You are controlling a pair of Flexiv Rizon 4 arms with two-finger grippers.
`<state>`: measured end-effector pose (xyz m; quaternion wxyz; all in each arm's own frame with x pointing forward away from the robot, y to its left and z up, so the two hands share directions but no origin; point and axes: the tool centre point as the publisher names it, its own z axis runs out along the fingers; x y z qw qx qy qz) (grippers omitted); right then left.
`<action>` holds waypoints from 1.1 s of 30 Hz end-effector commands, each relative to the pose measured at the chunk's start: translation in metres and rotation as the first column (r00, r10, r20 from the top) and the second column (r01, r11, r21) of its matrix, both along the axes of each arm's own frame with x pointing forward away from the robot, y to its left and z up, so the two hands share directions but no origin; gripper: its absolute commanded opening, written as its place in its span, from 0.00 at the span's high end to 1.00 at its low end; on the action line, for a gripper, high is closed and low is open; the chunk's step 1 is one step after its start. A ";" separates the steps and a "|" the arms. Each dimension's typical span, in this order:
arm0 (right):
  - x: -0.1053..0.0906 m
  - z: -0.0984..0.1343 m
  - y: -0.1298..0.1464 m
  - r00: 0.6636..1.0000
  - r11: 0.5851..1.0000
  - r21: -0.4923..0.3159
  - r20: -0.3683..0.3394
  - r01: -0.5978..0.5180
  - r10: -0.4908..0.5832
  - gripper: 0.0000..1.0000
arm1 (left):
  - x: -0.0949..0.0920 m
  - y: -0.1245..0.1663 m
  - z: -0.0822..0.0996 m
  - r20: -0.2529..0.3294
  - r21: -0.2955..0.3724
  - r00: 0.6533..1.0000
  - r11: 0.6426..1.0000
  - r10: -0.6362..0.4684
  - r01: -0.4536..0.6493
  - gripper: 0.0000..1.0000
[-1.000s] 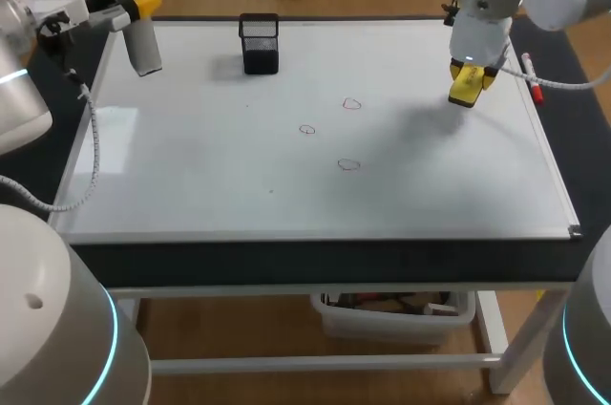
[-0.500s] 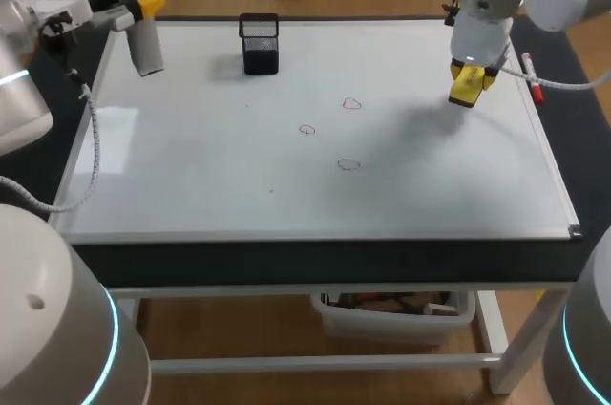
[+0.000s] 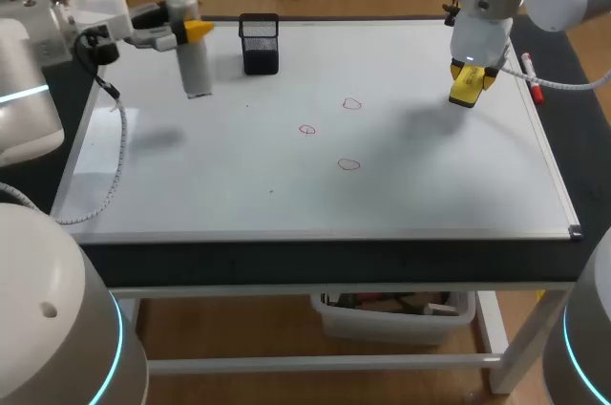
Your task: Pick up the inspection probe, press it on each red-marked spot on the whiteboard one by one, put down the probe, pick up the eraser, and wipe off all the red marks.
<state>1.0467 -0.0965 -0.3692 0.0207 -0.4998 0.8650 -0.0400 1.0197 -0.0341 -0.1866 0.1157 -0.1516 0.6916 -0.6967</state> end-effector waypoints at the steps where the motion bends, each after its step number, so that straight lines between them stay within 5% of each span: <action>1: 0.000 0.002 -0.001 1.000 1.000 -0.004 -0.002 -0.002 0.002 1.00 | -0.004 -0.024 -0.008 -0.013 -0.007 0.994 0.995 -0.104 0.104 1.00; 14: 0.000 0.002 -0.001 1.000 1.000 -0.004 -0.002 -0.002 0.002 1.00 | -0.041 -0.113 -0.039 -0.038 -0.025 0.918 0.919 -0.395 0.394 1.00; 33: 0.000 0.002 -0.001 1.000 1.000 -0.004 -0.002 -0.002 0.002 1.00 | -0.041 -0.183 -0.062 0.006 -0.088 0.817 0.814 -0.576 0.574 1.00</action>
